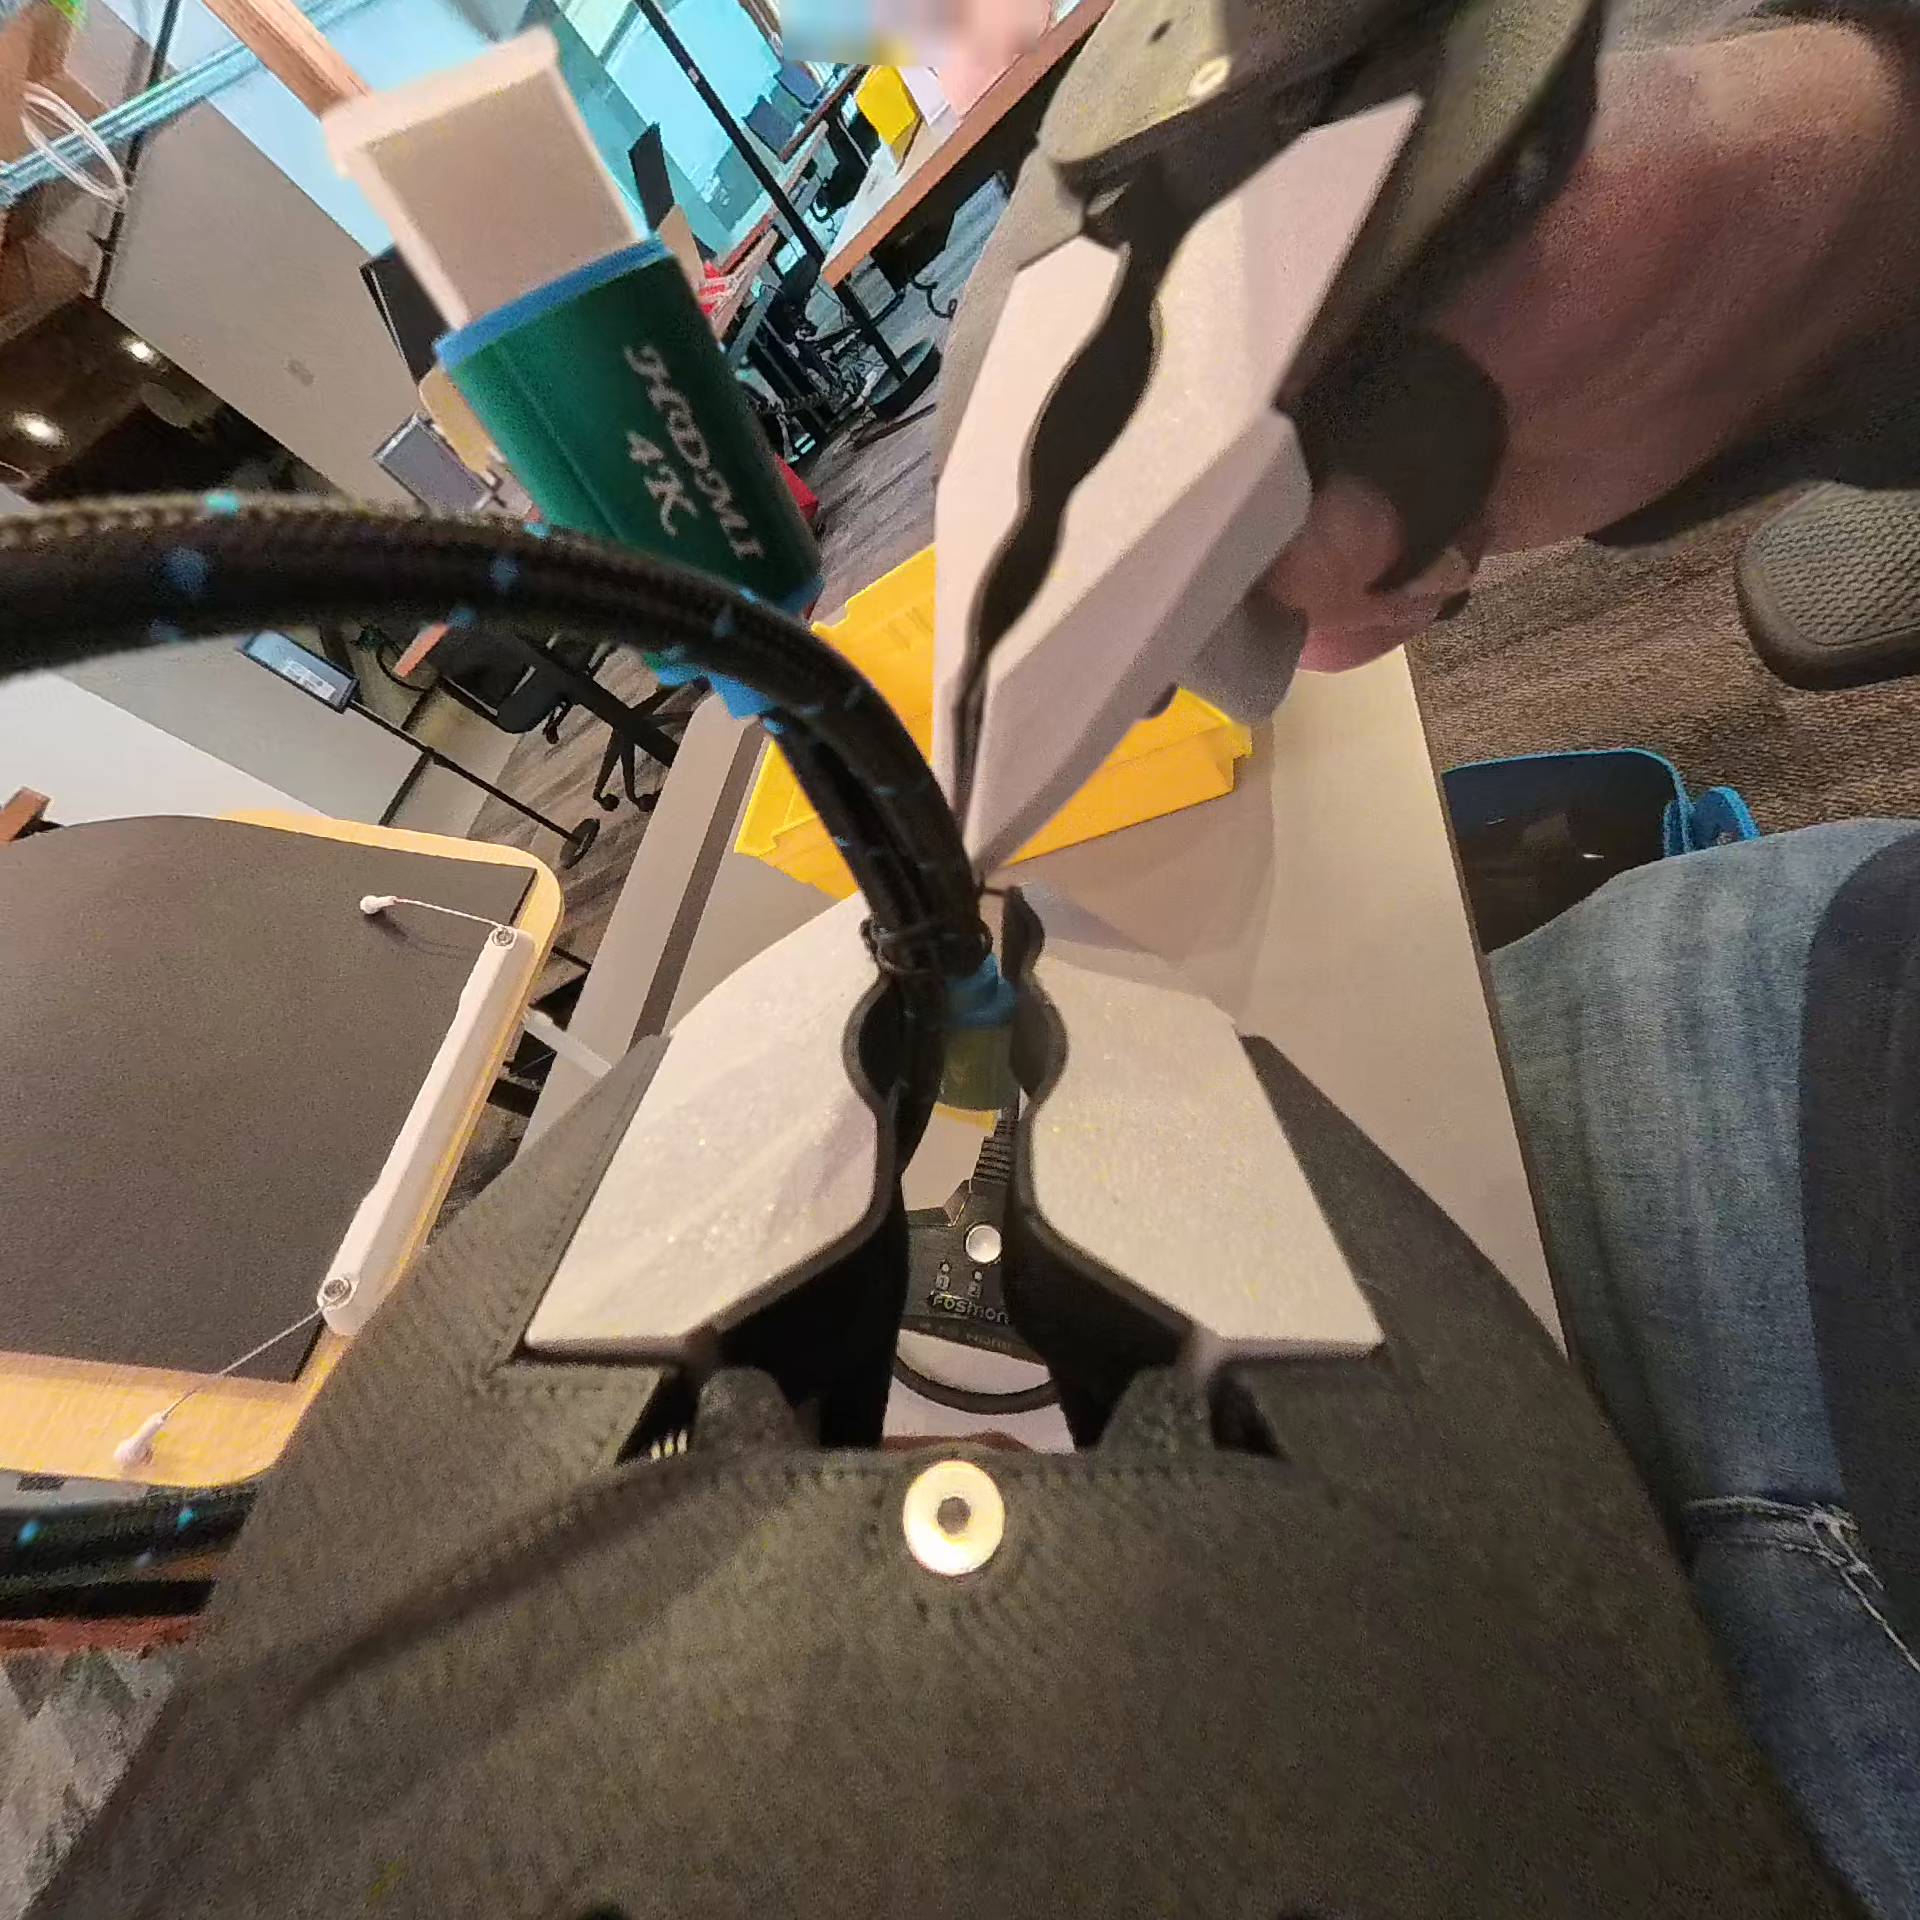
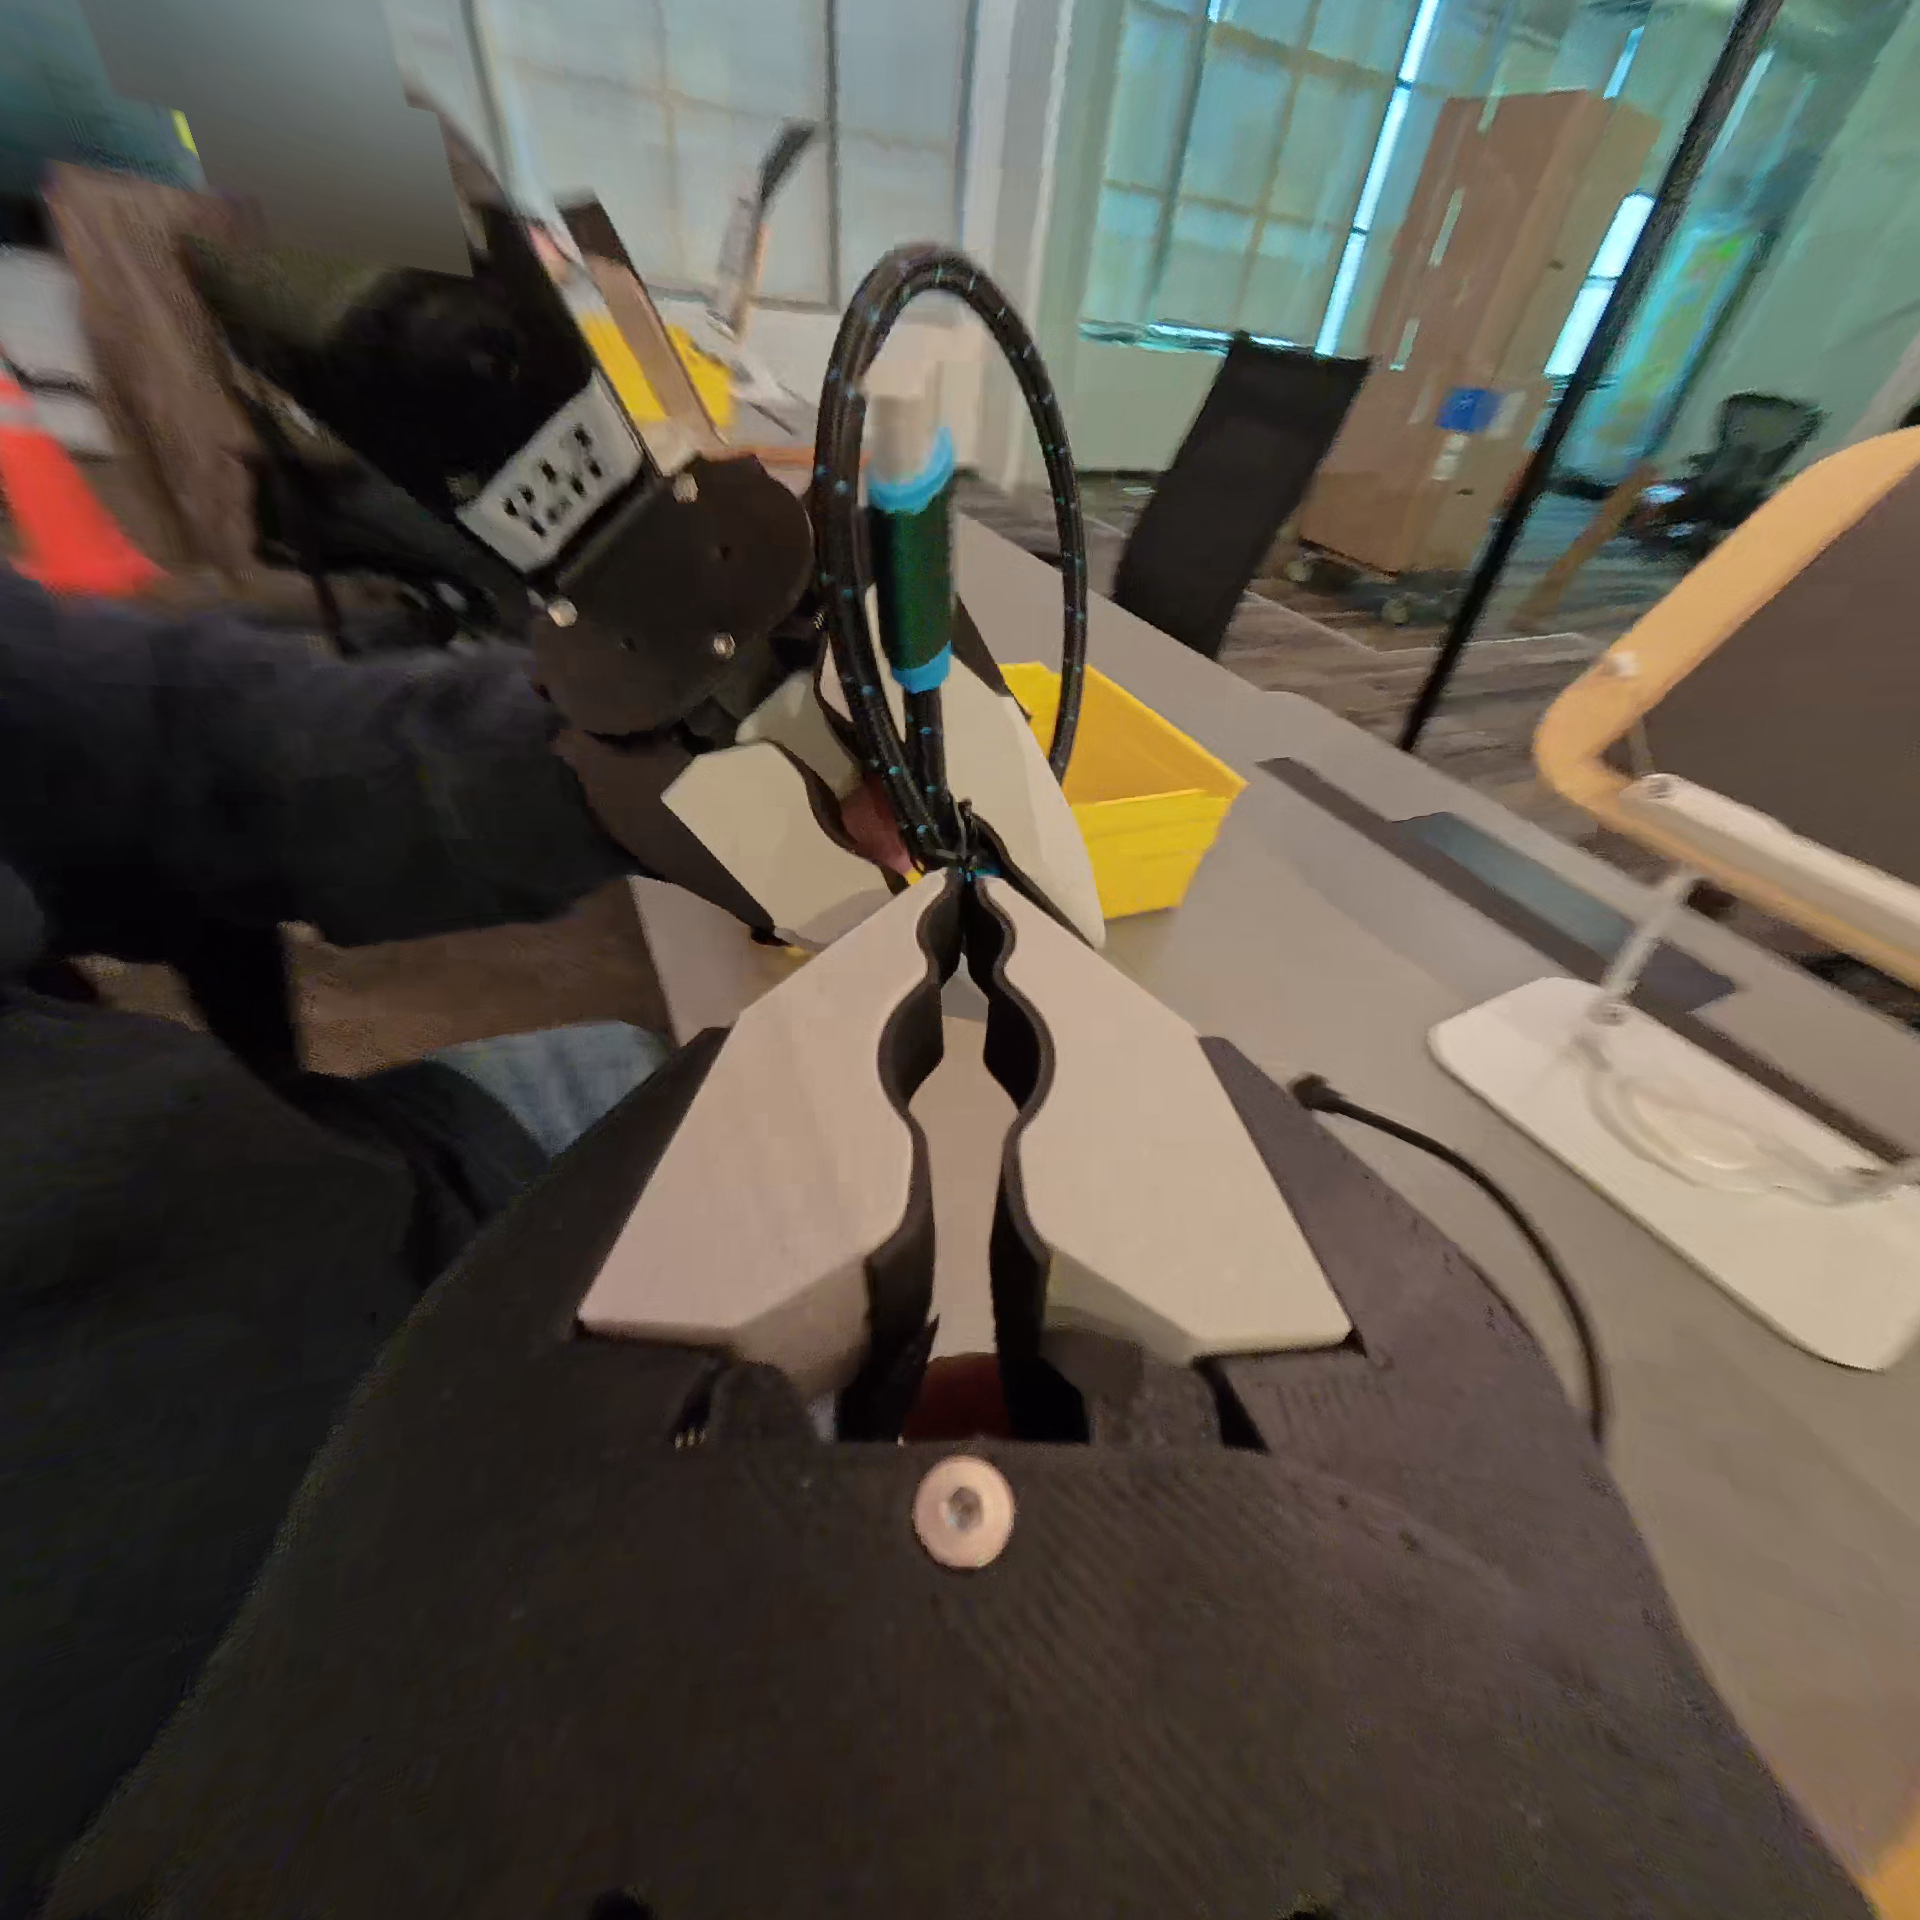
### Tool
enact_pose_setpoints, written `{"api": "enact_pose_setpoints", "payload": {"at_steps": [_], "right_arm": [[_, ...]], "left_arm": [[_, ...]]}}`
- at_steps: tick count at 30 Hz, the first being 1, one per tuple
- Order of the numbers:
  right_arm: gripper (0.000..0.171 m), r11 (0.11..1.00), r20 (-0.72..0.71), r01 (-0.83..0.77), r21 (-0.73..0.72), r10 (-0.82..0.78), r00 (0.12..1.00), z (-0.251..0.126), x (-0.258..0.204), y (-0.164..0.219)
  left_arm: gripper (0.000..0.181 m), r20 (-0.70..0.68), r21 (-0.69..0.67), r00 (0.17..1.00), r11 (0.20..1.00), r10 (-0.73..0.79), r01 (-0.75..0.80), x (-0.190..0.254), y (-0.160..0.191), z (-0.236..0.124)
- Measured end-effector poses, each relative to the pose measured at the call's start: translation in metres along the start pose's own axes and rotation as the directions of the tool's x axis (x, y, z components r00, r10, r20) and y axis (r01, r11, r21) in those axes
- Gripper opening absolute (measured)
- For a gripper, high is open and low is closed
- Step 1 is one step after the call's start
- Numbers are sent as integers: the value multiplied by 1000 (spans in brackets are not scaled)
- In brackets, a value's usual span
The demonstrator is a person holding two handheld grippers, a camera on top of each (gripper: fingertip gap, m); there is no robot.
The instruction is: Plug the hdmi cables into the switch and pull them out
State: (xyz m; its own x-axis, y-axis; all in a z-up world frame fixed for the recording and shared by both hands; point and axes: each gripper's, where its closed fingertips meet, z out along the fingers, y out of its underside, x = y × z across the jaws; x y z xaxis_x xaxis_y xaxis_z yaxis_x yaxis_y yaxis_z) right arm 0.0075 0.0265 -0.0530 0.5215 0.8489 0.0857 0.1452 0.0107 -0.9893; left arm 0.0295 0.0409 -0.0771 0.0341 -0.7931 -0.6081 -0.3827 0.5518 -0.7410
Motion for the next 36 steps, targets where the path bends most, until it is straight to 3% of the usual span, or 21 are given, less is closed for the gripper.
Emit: {"api": "enact_pose_setpoints", "payload": {"at_steps": [6,10,15,20,24,32,36], "right_arm": [[0,969,231,-243,38,228,946,-11,-8,-5],[0,896,366,-441,57,392,844,-16,-11,-11],[0,807,436,-588,53,511,741,-15,-7,-6],[0,834,389,-551,40,495,777,-14,-3,0],[0,935,212,-353,19,341,916,-11,4,8],[0,900,279,-435,-11,421,863,-1,0,15],[0,886,363,-462,-29,440,821,-6,-11,10]], "left_arm": [[17,2,-2,1000,1000,29,-29,1,-1,0],[17,2,29,1000,999,22,-22,2,-3,0],[17,-18,14,998,998,61,-61,7,1,0],[17,-19,2,998,999,54,-54,4,6,-1],[16,-34,-18,998,999,47,-47,7,13,1],[16,-63,-9,996,998,60,-61,14,9,-1],[16,-77,57,996,997,-44,49,8,1,-3]]}}
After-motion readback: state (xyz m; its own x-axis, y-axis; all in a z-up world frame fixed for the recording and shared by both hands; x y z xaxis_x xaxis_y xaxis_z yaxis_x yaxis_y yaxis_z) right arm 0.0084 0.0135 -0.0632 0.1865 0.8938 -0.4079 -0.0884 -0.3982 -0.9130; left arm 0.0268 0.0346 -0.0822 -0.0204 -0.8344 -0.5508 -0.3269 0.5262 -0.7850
